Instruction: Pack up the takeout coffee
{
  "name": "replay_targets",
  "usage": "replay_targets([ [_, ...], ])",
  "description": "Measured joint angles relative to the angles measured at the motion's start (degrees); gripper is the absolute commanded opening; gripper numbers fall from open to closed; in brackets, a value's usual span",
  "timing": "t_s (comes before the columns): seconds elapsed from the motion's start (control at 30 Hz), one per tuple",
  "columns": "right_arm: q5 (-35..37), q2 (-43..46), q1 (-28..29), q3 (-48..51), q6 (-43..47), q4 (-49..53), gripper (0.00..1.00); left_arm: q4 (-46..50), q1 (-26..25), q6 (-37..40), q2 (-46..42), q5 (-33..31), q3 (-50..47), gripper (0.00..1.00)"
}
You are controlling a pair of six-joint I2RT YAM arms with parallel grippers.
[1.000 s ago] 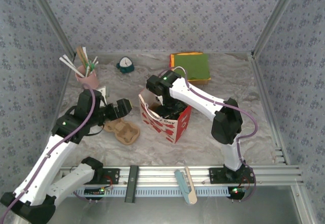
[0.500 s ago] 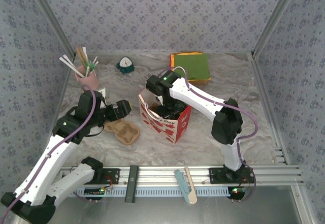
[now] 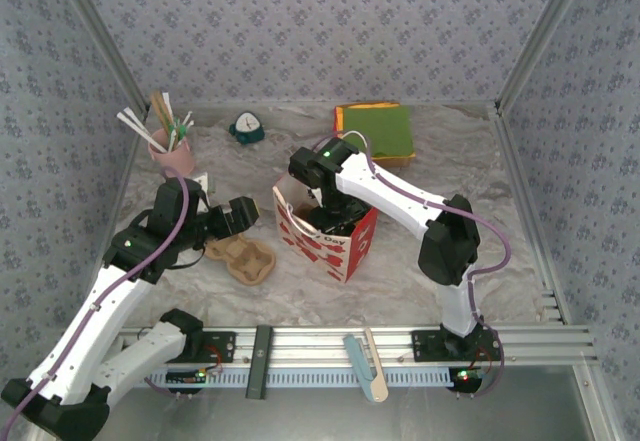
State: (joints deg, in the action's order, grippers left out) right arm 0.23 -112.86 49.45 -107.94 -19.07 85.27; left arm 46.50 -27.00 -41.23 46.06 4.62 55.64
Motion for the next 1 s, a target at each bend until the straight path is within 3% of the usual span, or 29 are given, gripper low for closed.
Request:
replay_targets([
  [1.0, 0.44, 0.48, 0.11, -0.66, -0.66, 0.72, 0.85, -0.02, 0.00, 0.02, 0.15, 0.04, 0.00, 1.00],
])
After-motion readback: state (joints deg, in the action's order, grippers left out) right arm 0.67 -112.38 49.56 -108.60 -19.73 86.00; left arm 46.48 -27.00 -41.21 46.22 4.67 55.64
